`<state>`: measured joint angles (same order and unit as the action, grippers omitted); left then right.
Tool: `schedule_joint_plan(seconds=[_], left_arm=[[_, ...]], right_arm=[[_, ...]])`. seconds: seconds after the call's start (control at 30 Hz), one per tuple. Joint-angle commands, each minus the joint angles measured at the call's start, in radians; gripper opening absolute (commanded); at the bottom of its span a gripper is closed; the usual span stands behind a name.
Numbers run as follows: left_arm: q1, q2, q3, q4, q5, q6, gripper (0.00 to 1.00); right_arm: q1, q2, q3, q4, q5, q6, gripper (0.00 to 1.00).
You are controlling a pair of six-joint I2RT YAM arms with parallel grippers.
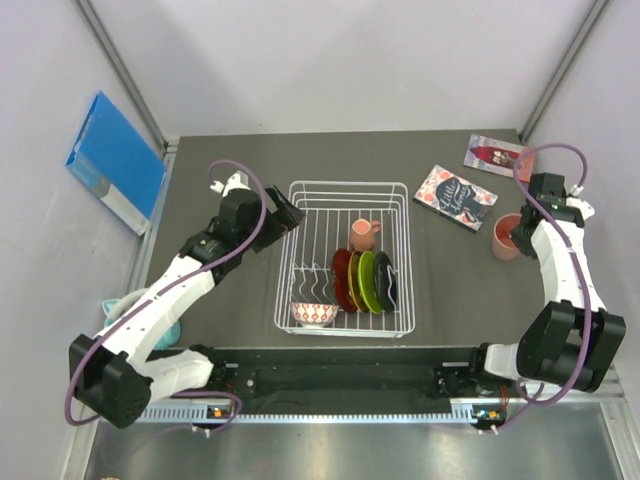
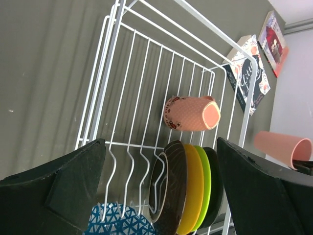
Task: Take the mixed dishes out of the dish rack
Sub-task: Place the cup at the center of the board.
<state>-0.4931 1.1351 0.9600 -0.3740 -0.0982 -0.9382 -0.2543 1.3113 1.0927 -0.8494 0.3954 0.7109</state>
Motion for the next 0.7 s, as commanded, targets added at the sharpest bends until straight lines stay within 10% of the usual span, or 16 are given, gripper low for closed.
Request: schedule_joint_plan(seconds=[0.0,0.33,0.57,0.67], left_arm=[[-0.002,0.009,-0.004,-0.014,0.002,0.013,0.99],[-0.002,0.017,-0.024,-0.019,0.015,0.006,0.99],[-0.004,0.055,-0.010,-0.025,0.012,-0.004,0.99],[-0.005,0.069,-0.001,-0.025,0.011,-0.002,0.99]], right_arm=[[-0.043,-0.014,-0.101,0.059,-0.019,0.002,0.00],[-0.076,0.036,-0.220,0.182,-0.204,-0.013,0.05],[-0.074,-0.024,-0.200,0.181,-0.263,-0.013,0.30],[-0.076,-0.047,-0.171,0.156,-0.253,-0.016,0.18]])
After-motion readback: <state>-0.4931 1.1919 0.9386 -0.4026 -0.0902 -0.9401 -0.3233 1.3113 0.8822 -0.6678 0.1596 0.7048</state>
